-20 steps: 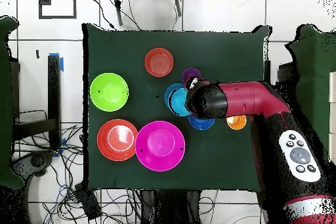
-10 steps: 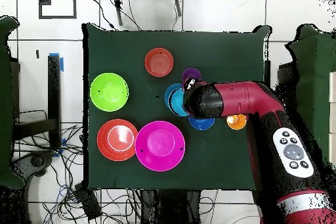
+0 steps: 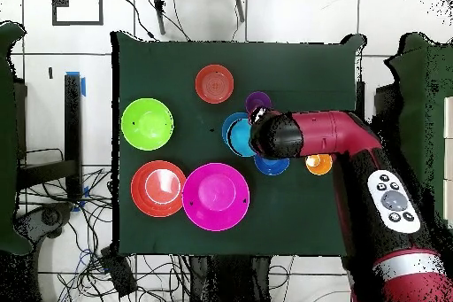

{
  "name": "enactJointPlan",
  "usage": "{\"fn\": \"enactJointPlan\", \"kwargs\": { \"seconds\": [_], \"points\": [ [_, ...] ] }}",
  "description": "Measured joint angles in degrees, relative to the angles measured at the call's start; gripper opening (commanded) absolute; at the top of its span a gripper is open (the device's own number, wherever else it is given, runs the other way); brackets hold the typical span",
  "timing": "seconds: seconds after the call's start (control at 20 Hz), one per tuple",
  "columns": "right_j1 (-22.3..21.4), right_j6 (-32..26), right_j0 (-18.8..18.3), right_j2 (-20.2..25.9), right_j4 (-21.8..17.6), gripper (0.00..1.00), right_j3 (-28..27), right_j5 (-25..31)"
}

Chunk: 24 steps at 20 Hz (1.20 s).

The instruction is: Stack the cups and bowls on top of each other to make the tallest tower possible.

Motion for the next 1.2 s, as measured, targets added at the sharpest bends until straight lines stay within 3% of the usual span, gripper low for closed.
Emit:
{"fn": "enactJointPlan", "kwargs": {
  "seconds": [1.2],
  "points": [
    [2.9,0.0,5.0,-5.5,0.0,1.0,-0.9,-2.1]
  ]
}}
